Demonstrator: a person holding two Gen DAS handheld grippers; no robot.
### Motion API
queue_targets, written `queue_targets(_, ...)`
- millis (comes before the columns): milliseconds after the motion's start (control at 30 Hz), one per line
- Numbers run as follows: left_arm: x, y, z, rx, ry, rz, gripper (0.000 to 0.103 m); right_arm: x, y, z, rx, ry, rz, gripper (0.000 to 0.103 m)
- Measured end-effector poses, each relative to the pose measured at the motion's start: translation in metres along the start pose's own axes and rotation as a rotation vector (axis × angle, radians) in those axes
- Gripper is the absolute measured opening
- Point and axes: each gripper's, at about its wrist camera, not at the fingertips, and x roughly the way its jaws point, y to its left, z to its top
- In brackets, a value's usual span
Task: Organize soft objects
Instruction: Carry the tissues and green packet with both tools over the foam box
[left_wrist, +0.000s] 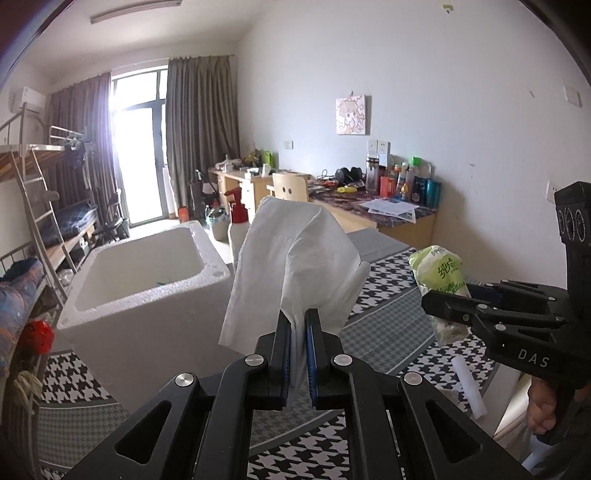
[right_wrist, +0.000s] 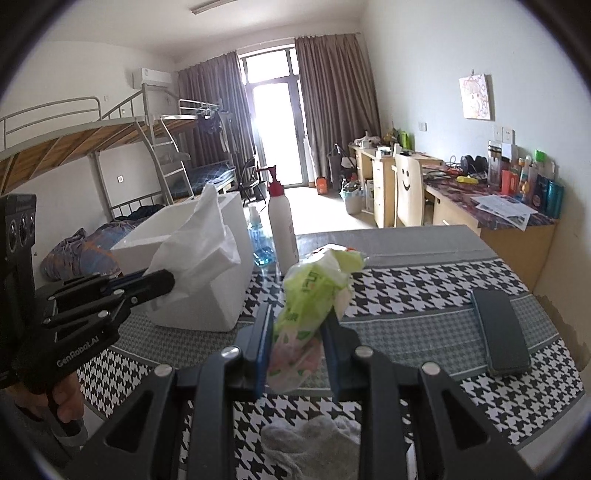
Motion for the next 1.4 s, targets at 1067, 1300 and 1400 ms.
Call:
queue_targets(1067, -0.01, 0.034, 0.041, -0.049, -0.087, 0.087, 0.008, 0.01, 0.033, 0.05, -0.073, -0.063, 0.042, 0.03)
queue_targets(1300, -0.01, 0.041, 0.047, -0.055, -0.099, 0.109, 0.008, 0.016, 0.039, 0.056, -0.09, -0.06, 0.055, 0.03)
queue_targets(1400, -0.009, 0.046, 0.049, -0.062, -0.103, 0.123, 0.008, 0.018, 0.043, 0.06, -0.097, -0.06, 0.06, 0.03)
